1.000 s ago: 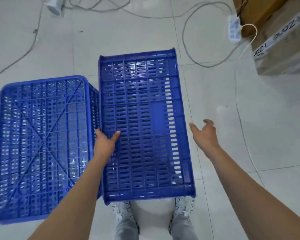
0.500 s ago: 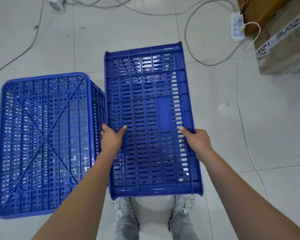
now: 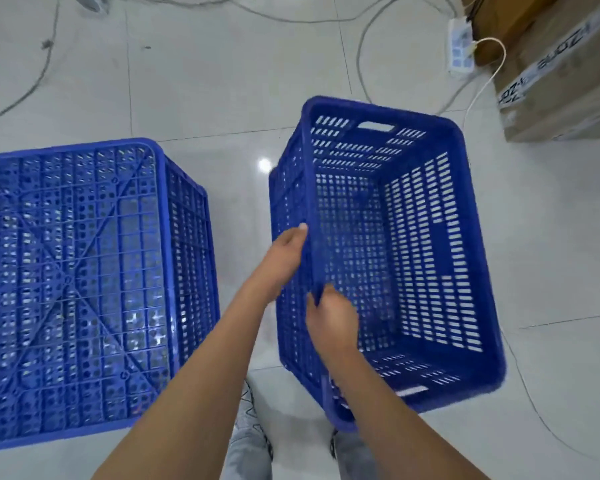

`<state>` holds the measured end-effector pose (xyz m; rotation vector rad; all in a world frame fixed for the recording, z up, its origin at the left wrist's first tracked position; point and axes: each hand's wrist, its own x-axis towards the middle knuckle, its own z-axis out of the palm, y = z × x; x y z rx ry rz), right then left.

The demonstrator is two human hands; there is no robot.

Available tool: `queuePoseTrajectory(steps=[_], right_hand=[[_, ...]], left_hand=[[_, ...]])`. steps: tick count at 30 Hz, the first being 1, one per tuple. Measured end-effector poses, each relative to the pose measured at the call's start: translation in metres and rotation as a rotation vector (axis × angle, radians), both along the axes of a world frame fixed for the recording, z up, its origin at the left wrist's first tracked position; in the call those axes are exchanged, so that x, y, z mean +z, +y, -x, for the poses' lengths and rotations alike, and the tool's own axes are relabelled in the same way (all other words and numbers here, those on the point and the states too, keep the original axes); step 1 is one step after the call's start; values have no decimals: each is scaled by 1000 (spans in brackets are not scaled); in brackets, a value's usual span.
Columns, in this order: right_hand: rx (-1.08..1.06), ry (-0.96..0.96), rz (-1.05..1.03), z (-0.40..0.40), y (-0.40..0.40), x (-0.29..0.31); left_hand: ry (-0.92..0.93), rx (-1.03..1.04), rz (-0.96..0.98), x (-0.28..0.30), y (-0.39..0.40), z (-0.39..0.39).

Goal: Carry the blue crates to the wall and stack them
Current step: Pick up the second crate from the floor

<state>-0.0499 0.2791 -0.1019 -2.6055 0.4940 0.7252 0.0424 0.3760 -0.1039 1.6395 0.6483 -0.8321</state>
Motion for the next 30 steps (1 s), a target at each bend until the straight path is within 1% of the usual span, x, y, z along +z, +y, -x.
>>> queuePoseTrajectory(steps=[2, 4, 5, 7, 8, 9, 11, 15, 19, 21, 23, 27, 28, 30], right_hand=[[31, 78, -44, 5, 8, -19], [93, 133, -80, 10, 11, -31], [121, 153, -138, 12, 11, -36], [131, 226, -346, 16, 6, -43], [92, 278, -448, 15, 0, -43], [48, 314, -495, 11, -11, -43], [-22, 288, -427, -5, -43, -39], [-114, 90, -184, -44, -127, -35], [-123, -66, 47, -74, -198, -47], [-151, -99, 146, -86, -223, -53], [-248, -62, 127, -92, -243, -65], [-495, 139, -117, -94, -264, -86], [-523, 136, -146, -93, -267, -91], [-541, 93, -130, -94, -271, -98]], left_hand=[[0, -54, 14, -11, -14, 4], [-13, -24, -27, -28, -15, 8], [-28, 2, -62, -38, -11, 10], [-40, 43, -137, -52, -2, 13], [-35, 62, -187, -54, 3, 14], [-16, 74, -234, -57, 8, 14], [15, 63, -281, -64, 17, 16], [29, 12, -331, -72, 15, 15], [46, 31, -373, -80, 5, 14], [48, 41, -409, -87, 4, 12], [38, 54, -424, -96, 4, 12], [15, 130, -426, -111, 12, 13], [9, 144, -424, -115, 14, 13], [-4, 140, -433, -118, 16, 13]])
